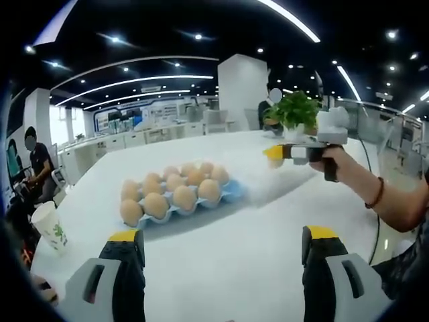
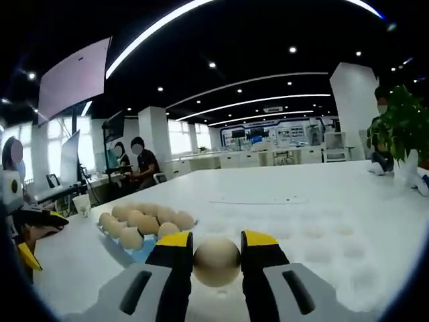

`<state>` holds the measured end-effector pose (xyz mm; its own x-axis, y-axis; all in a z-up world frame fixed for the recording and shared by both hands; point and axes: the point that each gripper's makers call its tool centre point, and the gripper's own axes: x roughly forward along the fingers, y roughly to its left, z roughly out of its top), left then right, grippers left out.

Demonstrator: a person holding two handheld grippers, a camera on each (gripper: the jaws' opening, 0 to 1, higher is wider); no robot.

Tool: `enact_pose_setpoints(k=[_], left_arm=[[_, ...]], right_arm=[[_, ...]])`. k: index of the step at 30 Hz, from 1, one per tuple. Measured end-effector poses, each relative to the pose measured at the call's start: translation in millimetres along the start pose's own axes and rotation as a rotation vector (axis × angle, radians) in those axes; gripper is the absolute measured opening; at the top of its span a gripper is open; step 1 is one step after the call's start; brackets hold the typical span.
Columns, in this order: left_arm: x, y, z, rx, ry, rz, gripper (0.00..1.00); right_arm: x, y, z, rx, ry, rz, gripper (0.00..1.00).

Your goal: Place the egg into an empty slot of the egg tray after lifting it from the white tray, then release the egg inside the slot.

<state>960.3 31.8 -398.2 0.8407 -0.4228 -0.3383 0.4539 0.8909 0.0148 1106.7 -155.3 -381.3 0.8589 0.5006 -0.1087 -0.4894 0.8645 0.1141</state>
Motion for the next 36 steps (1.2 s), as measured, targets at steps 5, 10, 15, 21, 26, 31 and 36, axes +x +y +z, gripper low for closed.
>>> enact_pose_setpoints(k=[5,10,15,21,26,31,36], left_arm=[[-1,0.3,-0.6,-0.001,-0.001,0.001,1.0],[-2,0.6,-2.3,-0.002,0.003,0.001,1.0],[-4,1.9,-2.4,-0.007,-0.003,0.001,1.0],[-8,4.8,-5.1,-0.013,-0.004,0.006,1.0],[-10,9.7,-7.3,-0.018,0.0,0.015,0.99],[-11,13.6,-7.7,-0.022,0.0,0.017,0.99],[-7,15.0,-9.9,-0.03,0.001,0.011,0.99]], right_arm=[[12,28,-1.3,0.002,0.002,0.05,0.29],[22,55,-2.8,-0.039,0.007,0.096,0.29],[30,76,-4.5,-0.047,0.012,0.135,0.29],[39,92,-11.9,-0.054,0.029,0.159,0.29],[45,98,-20.8,-0.053,0.046,0.165,0.29],[52,101,-29.4,-0.052,0.058,0.176,0.29],[54,98,-35.7,-0.03,0.075,0.178,0.29]])
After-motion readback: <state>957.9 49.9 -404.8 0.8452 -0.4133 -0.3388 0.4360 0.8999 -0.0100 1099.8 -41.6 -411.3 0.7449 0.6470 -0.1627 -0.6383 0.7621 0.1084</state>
